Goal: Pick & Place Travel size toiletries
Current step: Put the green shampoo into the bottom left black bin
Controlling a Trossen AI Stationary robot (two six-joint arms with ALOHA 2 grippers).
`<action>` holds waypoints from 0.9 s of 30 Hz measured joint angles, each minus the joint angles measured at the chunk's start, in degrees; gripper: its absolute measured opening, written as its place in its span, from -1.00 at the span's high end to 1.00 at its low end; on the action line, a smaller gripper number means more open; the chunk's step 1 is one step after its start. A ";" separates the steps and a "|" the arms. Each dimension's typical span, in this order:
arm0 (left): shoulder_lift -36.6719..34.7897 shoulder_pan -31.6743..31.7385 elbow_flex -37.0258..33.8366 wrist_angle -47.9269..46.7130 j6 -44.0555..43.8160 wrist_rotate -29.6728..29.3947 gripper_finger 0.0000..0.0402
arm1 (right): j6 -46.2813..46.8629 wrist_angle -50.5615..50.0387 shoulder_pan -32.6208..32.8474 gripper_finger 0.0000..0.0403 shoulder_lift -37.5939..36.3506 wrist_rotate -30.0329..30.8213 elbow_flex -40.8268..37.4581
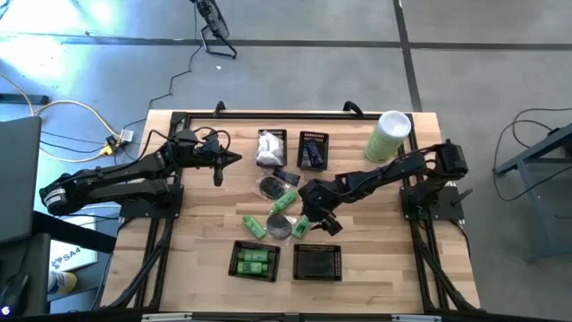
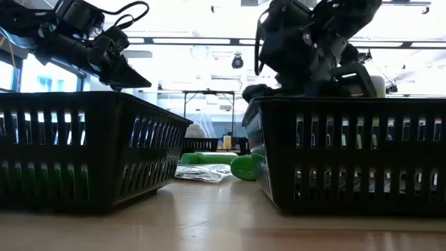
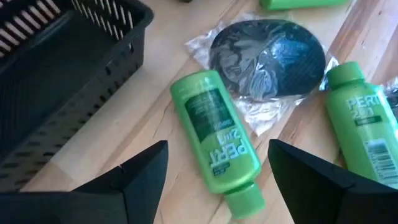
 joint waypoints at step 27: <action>0.00 0.00 -0.04 0.00 0.08 0.11 1.00 | -3.98 5.00 -1.25 -0.34 6.68 1.45 0.13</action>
